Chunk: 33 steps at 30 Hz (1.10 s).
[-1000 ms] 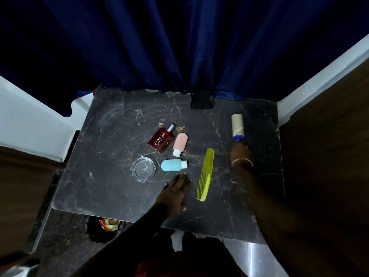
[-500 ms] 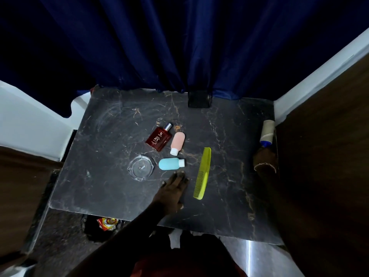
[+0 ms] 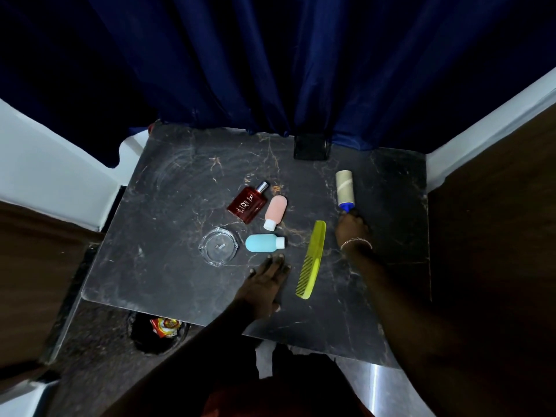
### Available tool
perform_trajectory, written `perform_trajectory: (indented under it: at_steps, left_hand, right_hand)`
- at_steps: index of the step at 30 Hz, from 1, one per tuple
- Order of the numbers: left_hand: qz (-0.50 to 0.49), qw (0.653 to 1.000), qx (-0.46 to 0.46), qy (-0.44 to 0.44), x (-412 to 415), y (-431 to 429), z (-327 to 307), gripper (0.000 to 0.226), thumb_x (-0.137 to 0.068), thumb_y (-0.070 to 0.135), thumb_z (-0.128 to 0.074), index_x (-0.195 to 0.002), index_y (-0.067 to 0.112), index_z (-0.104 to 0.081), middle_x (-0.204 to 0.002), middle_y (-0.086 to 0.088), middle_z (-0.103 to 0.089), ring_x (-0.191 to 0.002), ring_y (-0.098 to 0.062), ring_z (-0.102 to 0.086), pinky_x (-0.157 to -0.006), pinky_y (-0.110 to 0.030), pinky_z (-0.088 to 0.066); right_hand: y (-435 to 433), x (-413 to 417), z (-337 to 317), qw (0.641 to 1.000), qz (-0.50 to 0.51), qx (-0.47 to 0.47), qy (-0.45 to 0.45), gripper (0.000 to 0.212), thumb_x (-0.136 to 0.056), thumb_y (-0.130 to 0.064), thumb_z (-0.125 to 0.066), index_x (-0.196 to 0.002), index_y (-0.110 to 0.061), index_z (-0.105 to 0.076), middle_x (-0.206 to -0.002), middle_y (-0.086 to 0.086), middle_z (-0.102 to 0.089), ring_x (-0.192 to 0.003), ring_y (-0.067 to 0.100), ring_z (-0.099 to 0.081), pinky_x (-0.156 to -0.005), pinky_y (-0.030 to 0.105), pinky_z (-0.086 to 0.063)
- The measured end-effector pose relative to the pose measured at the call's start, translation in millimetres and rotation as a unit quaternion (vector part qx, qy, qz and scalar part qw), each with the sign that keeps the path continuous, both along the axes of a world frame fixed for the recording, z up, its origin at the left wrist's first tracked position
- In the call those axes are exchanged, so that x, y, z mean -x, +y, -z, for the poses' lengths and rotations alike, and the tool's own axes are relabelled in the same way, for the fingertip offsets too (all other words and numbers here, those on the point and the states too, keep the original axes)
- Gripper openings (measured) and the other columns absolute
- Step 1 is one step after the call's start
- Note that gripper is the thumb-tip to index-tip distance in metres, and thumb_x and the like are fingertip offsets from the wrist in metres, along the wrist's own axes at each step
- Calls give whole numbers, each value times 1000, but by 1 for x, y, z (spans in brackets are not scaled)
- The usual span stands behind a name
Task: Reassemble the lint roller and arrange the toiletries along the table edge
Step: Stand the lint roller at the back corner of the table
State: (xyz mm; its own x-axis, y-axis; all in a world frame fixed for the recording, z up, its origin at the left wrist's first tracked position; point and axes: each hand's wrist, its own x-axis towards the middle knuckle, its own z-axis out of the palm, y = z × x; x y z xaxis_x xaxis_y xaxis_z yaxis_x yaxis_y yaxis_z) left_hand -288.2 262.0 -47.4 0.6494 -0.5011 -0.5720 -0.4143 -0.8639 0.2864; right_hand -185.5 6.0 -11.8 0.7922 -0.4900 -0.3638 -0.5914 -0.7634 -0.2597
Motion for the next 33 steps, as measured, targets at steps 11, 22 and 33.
perform_trajectory:
  at_steps: [11,22,33]
  left_hand:
    - [15,1000,2,-13,3,2,-6,99,-89,44,-64,-165,26,-4,-173,-1,14,-161,-30,9,-124,-60,-22]
    - [24,987,109,-116,-3,38,-51,61,-103,46,-41,-158,19,-34,-165,-5,-31,-146,-24,-42,-115,-35,-42]
    - [62,938,136,-312,-70,50,-137,84,-89,28,-70,-159,27,-23,-171,-9,-14,-159,-35,-16,-122,-54,-32]
  right_hand:
    - [29,-4,-10,996,-82,-20,15,40,-105,-33,-33,-122,-4,-54,-120,24,-67,-113,40,-65,-94,45,-52]
    - [56,61,-38,990,-111,-23,-84,41,-105,-32,-35,-131,-5,-52,-115,26,-67,-106,43,-64,-91,42,-49]
    - [106,120,-85,971,-157,-70,-167,36,-97,-51,-41,-109,-24,-61,-74,10,-67,-77,37,-66,-63,30,-42]
